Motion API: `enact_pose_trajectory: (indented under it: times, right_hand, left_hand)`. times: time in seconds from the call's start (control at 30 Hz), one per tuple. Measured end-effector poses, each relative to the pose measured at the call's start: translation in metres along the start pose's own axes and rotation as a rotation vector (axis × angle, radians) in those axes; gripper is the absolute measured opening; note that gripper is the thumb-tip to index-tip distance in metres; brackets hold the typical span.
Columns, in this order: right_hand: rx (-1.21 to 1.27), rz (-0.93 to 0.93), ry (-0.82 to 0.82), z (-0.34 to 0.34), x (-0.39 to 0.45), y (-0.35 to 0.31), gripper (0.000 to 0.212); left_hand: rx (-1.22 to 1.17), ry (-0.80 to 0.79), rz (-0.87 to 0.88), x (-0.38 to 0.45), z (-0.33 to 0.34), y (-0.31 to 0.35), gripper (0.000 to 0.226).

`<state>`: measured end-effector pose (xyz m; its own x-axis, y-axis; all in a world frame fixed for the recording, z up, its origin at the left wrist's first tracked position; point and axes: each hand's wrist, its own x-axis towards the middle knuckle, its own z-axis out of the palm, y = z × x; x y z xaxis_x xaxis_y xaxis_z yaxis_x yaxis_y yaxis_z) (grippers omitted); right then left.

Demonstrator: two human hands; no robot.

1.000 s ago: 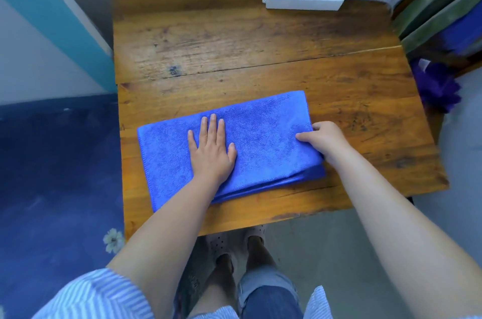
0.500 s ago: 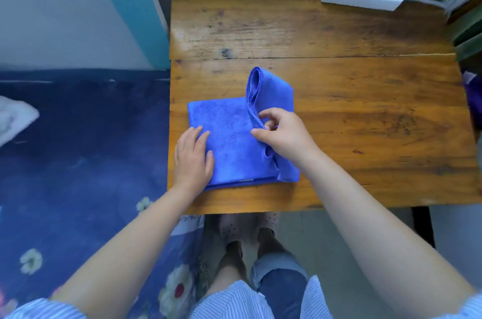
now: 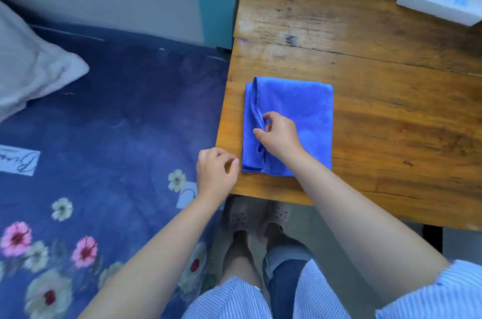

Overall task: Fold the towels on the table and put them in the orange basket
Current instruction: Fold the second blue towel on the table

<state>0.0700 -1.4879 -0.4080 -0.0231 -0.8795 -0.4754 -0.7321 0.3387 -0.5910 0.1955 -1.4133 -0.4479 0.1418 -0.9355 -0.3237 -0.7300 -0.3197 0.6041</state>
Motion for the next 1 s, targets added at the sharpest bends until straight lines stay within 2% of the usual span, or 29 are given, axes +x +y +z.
enact_pose_trajectory:
  times: [0.23, 0.33, 0.4, 0.47, 0.53, 0.6, 0.63, 0.73, 0.83, 0.97, 1.0]
  right_hand:
    - [0.023, -0.049, -0.010, 0.013, -0.006, -0.006, 0.033]
    - [0.252, 0.037, -0.092, 0.007, -0.006, 0.000, 0.035]
    - [0.355, 0.027, -0.066, -0.004, -0.006, 0.009, 0.036]
    - [0.162, -0.134, 0.111, -0.021, -0.003, 0.021, 0.036]
    - [-0.140, -0.327, 0.262, -0.037, 0.004, 0.034, 0.039]
    - [-0.391, -0.489, 0.275, -0.046, 0.019, 0.053, 0.036]
    - [-0.529, -0.542, 0.245, -0.049, 0.027, 0.060, 0.037]
    - [-0.817, -0.608, 0.095, -0.055, 0.046, 0.078, 0.047]
    - [-0.807, -0.518, -0.044, -0.057, 0.051, 0.086, 0.062]
    - [-0.731, -0.525, -0.016, -0.061, 0.057, 0.092, 0.067]
    - [-0.710, -0.508, -0.008, -0.064, 0.061, 0.094, 0.070]
  left_hand:
    - [-0.050, 0.004, -0.014, 0.004, -0.007, -0.009, 0.023]
    - [-0.096, 0.015, -0.013, 0.008, -0.009, -0.008, 0.024]
    - [-0.099, 0.065, 0.008, 0.009, -0.011, -0.002, 0.031]
    - [-0.075, 0.109, 0.132, 0.010, -0.013, 0.009, 0.040]
    - [-0.001, 0.146, 0.309, 0.013, -0.006, 0.020, 0.039]
    - [0.099, 0.089, 0.479, 0.016, 0.004, 0.033, 0.038]
    - [0.190, 0.002, 0.529, 0.018, 0.006, 0.040, 0.039]
    - [0.462, -0.183, 0.493, 0.025, 0.014, 0.049, 0.051]
    - [0.612, -0.306, 0.379, 0.030, 0.015, 0.040, 0.056]
    - [0.585, -0.330, 0.349, 0.030, 0.011, 0.020, 0.075]
    - [0.590, -0.330, 0.358, 0.030, 0.013, 0.017, 0.071]
